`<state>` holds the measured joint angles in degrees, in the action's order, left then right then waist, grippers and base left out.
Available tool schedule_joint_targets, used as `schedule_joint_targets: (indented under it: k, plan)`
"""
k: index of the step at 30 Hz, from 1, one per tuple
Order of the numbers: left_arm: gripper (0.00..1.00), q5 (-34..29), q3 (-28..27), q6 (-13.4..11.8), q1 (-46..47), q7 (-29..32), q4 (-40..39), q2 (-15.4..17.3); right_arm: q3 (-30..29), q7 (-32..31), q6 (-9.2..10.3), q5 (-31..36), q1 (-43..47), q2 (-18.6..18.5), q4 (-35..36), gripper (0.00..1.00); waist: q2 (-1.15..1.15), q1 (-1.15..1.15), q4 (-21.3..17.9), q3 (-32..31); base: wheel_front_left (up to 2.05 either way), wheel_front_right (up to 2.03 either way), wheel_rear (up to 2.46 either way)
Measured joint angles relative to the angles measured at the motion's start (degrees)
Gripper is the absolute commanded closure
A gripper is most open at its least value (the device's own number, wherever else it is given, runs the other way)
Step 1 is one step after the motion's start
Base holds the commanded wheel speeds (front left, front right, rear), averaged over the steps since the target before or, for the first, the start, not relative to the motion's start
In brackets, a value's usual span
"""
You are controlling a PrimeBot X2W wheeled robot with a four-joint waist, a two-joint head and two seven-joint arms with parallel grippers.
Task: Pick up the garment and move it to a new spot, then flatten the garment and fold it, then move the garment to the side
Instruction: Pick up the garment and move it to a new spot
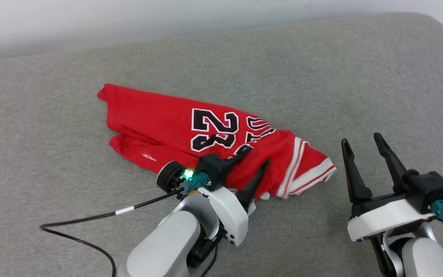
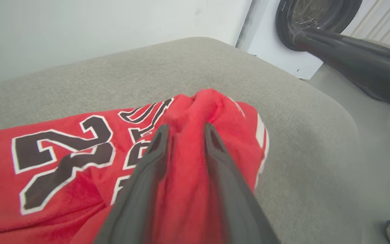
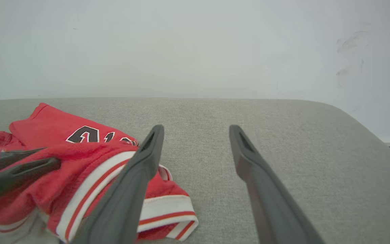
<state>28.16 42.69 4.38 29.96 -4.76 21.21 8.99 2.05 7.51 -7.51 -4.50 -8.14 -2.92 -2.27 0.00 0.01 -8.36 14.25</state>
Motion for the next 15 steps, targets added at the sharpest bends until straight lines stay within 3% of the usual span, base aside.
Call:
schedule_joint_targets:
  k: [6,15]
  plan:
    - [0.0,-0.43,-1.65,-1.01,0.85,-6.21,-1.15,-0.53,-0.97,-0.74,0.0,0.54,1.15,0.0,-0.25,0.0,0.0,0.0,1.87,-3.4,0.0,0.0,0.0]
    - [0.0,0.24,-10.07,-7.12,-1.46,-9.6,-5.17,3.41,-2.14,-3.1,0.0,1.05,4.1,0.01,1.14,0.0,0.0,-0.01,6.27,-9.05,0.0,0.0,0.0]
